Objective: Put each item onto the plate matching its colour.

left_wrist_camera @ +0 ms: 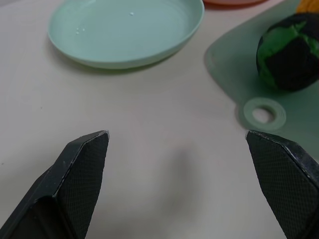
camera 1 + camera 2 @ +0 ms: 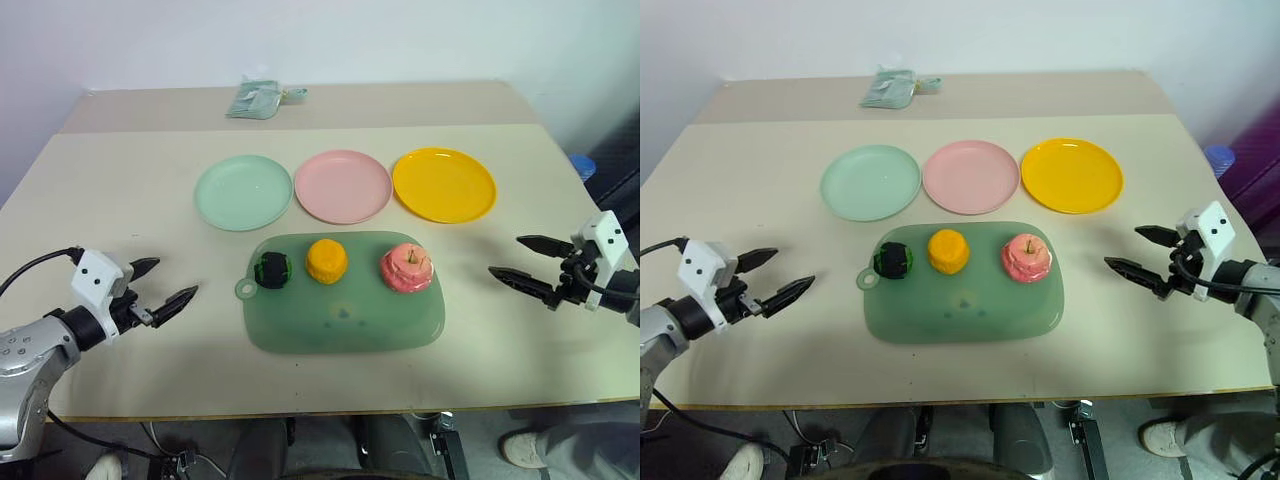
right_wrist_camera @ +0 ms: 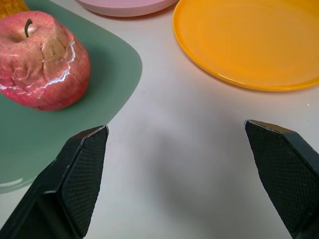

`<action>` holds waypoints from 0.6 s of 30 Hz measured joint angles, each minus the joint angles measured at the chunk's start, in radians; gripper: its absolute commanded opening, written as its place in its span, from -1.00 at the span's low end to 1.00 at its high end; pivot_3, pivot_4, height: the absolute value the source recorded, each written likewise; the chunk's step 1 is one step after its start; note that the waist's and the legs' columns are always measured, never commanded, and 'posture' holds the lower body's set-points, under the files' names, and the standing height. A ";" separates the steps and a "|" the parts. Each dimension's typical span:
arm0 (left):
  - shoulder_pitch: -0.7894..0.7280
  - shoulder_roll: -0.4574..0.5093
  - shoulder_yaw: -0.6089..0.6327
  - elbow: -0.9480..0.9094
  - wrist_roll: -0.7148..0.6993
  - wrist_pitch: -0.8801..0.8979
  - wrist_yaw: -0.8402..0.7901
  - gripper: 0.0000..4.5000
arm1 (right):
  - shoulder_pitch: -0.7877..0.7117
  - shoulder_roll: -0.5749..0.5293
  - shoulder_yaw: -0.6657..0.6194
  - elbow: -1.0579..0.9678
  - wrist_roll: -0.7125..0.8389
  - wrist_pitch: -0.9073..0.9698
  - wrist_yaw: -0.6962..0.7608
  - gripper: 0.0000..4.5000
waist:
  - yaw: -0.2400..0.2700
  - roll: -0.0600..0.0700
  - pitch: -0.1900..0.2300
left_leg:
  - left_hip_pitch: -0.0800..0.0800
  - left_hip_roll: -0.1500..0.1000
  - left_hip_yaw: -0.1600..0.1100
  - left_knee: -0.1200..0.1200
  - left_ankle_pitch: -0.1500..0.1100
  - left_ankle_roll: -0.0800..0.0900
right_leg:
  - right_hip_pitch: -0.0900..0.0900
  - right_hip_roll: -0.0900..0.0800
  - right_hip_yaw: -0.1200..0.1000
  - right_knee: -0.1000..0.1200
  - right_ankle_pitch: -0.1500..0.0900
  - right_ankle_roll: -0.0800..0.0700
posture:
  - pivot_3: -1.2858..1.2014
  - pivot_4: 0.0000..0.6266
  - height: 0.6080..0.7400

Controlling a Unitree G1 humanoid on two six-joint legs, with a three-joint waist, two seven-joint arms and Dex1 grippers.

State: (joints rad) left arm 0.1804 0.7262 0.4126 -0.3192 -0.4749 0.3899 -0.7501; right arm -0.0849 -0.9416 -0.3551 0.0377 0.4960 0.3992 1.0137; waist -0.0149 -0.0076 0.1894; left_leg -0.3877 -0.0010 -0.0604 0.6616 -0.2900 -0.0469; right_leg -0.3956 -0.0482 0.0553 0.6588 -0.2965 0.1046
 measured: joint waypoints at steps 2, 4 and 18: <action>-0.008 -0.014 -0.004 -0.006 0.000 0.005 0.018 1.00 | -0.019 0.005 0.012 0.000 -0.003 0.000 -0.009 0.98 | 0.000 0.000 0.000 | 0.000 0.000 0.000 0.000 0.000 0.000 | 0.000 0.000 0.000 0.000 0.000 0.000 | 0.03 -0.52 1.00; -0.014 -0.026 -0.007 -0.010 0.003 0.012 0.032 1.00 | -0.039 0.014 0.019 0.000 -0.006 0.000 -0.016 0.98 | 0.000 0.000 0.000 | 0.000 0.000 0.000 0.000 0.000 0.000 | 0.000 0.000 0.000 0.000 0.000 0.000 | 0.03 -0.52 1.00; -0.254 -0.069 -0.108 -0.037 -0.094 0.100 0.022 1.00 | 0.004 0.030 -0.005 -0.134 0.010 0.047 -0.082 0.98 | 0.003 0.000 0.000 | -0.001 -0.001 -0.001 0.002 0.000 0.000 | 0.000 0.000 -0.002 0.000 0.000 0.000 | 0.03 -0.52 1.00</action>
State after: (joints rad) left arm -0.0737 0.6571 0.3045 -0.3566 -0.5690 0.4904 -0.7279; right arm -0.0810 -0.9115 -0.3602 -0.0959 0.5060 0.4459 0.9322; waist -0.0114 -0.0077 0.1893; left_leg -0.3891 -0.0022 -0.0611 0.6634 -0.2900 -0.0470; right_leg -0.3955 -0.0481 0.0537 0.6592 -0.2963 0.1050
